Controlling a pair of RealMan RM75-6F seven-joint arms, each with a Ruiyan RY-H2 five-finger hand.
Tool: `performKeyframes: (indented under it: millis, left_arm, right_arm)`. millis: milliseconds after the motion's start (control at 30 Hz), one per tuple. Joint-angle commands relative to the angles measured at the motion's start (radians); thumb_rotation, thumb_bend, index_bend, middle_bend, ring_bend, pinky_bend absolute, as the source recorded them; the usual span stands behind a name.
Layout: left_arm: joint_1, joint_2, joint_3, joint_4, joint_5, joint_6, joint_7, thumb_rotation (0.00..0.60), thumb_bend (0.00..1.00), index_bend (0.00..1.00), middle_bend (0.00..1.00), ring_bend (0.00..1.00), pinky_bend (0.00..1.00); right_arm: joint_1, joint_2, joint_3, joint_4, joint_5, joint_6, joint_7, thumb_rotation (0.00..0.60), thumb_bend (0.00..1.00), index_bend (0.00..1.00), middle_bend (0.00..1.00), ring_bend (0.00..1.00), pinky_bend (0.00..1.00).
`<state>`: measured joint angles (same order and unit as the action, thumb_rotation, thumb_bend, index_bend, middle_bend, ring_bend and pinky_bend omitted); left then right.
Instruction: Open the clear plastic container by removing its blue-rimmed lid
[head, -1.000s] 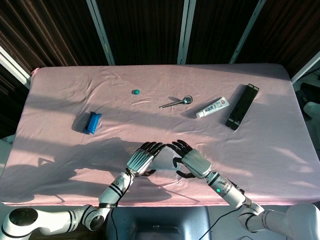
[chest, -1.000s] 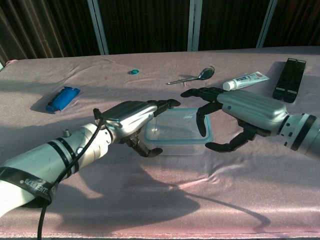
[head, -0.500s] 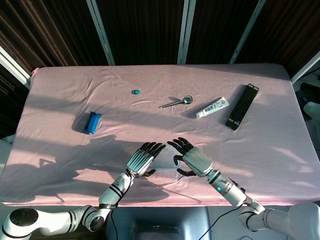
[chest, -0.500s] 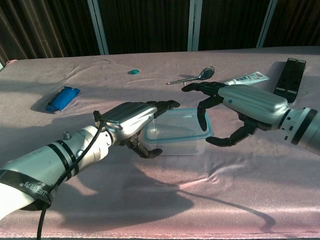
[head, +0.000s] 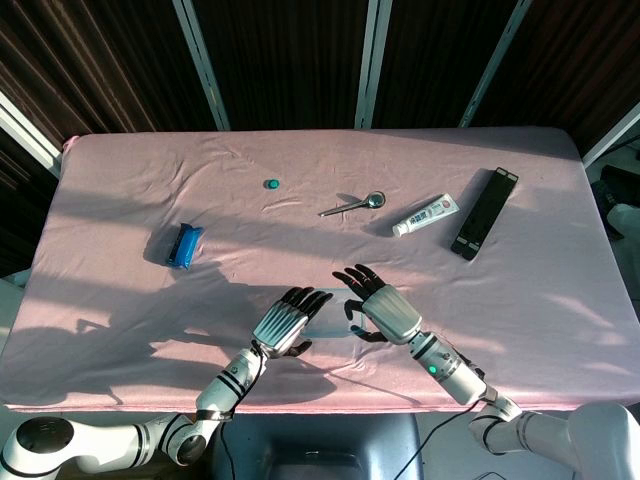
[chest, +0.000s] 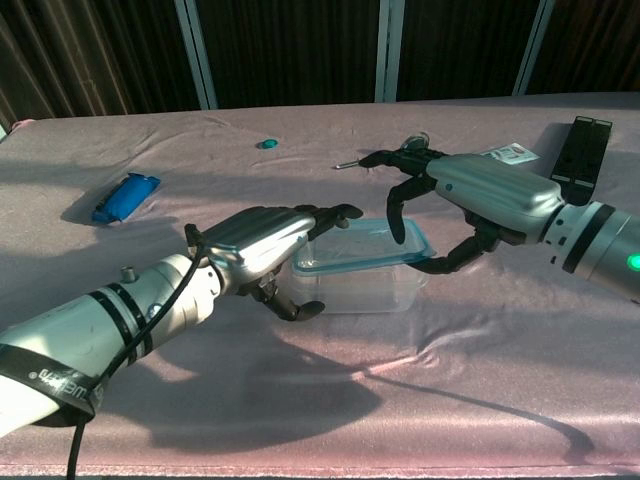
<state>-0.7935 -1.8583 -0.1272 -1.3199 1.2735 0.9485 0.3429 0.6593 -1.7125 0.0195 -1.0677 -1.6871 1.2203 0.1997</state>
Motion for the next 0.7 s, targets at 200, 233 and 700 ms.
performKeyframes:
  millis: [200,233,700]
  left_arm:
    - [0.005,0.008,0.000,-0.007,0.002,0.004,-0.003,0.600,0.31,0.00,0.58,0.53,0.33]
    - [0.006,0.009,0.000,-0.008,0.002,0.004,-0.005,0.600,0.31,0.00,0.58,0.52,0.33]
    - [0.050,0.034,0.039,-0.011,0.167,0.116,-0.240,0.600,0.33,0.00,0.29,0.21,0.22]
  right_arm:
    - [0.014,-0.024,0.006,0.026,0.001,0.000,0.012,0.600,0.47,0.69,0.18,0.04,0.18]
    - [0.015,-0.027,0.005,0.029,-0.002,0.003,0.012,0.600,0.48,0.70,0.19,0.04,0.19]
    - [0.011,-0.048,-0.003,0.073,-0.021,0.055,0.024,0.600,0.65,0.79,0.24,0.10,0.25]
